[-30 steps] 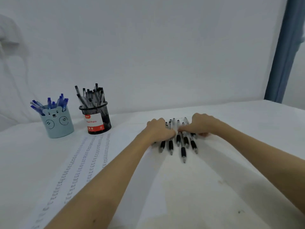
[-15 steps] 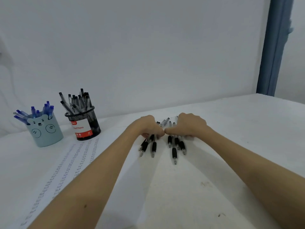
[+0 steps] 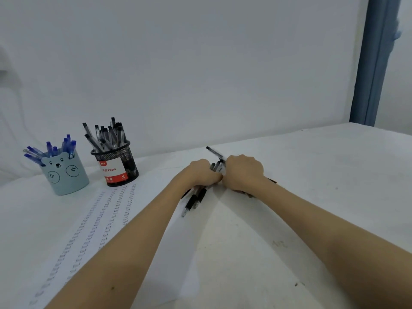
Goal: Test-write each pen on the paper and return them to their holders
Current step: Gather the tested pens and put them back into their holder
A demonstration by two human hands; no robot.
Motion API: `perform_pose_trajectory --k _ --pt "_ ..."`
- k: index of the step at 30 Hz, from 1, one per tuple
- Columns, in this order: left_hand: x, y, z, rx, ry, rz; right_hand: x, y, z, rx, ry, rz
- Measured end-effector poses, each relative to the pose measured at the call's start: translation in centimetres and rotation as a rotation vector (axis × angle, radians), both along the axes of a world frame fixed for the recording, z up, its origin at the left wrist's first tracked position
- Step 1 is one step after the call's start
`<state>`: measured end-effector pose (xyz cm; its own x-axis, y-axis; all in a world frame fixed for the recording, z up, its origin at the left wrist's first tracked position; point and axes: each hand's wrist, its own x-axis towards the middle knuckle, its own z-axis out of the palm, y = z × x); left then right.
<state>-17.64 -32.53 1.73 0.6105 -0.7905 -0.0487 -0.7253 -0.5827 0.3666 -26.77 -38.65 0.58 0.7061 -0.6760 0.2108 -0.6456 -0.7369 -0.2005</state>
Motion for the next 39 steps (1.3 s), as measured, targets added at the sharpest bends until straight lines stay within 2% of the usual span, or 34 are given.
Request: perform_pose_trajectory --k 4,7,9,11,13,14,17,20,24,27,31,36,39 --pt "-0.6 0.1 -0.9 -0.041 -0.091 -0.006 -0.9 -1.0 0.4 0.152 -0.155 -0.018" --pt "-0.5 0.3 -1.1 -0.098 -0.068 -0.015 -0.8 -2.3 1.2 0.212 -0.402 -0.004" --pt "-0.4 0.5 -0.5 -0.263 0.003 -0.018 -0.7 -2.7 2.3 0.183 -0.726 0.040" --pt "-0.5 0.6 0.6 -0.536 0.110 -0.004 -0.7 -2.5 3.2 0.121 -1.064 0.109" --pt "-0.9 0.7 1.4 -0.839 0.207 0.019 -0.7 -1.9 3.4 0.096 -1.289 0.181" --pt "-1.1 0.7 1.6 -0.962 0.238 0.035 -0.7 -1.7 3.3 0.099 -1.340 0.209" --pt "-1.4 0.5 0.9 -1.155 0.319 0.101 -0.2 -2.0 2.4 0.168 -1.331 0.195" --pt "-1.4 0.4 0.1 -1.183 0.379 0.131 0.1 -2.5 2.0 0.268 -1.260 0.112" --pt "-1.6 0.4 -0.1 -1.203 0.362 0.132 -0.3 -3.0 1.6 0.384 -1.181 -0.007" --pt "-1.9 0.6 -0.1 -1.255 0.306 0.143 -0.8 -3.3 1.6 0.455 -1.233 -0.032" --pt "-2.2 0.7 0.3 -1.339 0.336 0.080 -0.9 -3.0 2.4 0.417 -1.337 0.028" --pt "-2.1 0.5 -0.2 -1.299 0.331 0.117 -0.6 -2.3 0.9 0.504 -1.130 0.053" --pt "-2.1 0.5 -0.1 -1.313 0.293 0.138 -0.5 -2.0 0.8 0.503 -1.086 0.042"
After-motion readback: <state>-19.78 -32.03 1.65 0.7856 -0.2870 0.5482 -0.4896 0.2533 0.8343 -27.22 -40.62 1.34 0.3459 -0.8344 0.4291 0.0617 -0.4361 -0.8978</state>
